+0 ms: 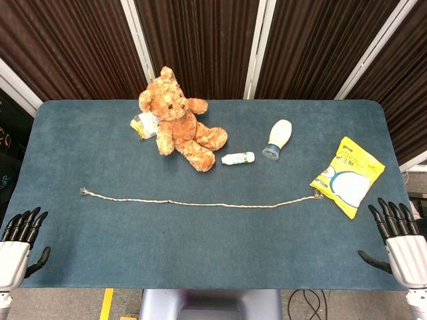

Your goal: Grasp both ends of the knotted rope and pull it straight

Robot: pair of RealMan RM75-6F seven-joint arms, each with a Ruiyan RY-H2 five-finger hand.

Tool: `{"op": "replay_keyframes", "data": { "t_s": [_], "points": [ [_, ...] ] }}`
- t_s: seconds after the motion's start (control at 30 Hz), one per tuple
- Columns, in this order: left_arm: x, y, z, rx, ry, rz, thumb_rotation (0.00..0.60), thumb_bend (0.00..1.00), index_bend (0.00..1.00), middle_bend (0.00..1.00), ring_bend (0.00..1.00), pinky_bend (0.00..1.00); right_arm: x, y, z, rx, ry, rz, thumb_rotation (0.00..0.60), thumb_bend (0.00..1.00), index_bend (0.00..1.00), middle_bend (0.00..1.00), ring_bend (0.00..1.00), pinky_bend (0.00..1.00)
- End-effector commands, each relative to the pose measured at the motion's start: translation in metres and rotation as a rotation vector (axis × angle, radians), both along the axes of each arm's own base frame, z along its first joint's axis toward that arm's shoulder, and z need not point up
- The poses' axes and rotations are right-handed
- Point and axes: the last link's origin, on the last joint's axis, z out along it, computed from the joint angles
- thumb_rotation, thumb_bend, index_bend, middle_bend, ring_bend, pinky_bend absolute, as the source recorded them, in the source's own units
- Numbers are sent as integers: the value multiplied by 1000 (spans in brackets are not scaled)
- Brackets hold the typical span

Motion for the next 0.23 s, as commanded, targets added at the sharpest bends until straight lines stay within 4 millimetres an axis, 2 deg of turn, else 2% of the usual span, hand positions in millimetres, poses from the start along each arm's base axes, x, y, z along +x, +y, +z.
{"op": "replay_keyframes", "data": {
  "t_s": [0.03,0.23],
  "points": [
    [0,-1,2,-4,-1,-7,600,417,0,0,0,81,-1,3,-1,17,2,-15,465,175,0,0,0,0],
    [-1,-1,4,0,-7,-21,600,417,0,0,0,81,0,4,-4,35,9,-13,465,174,0,0,0,0]
  ]
}}
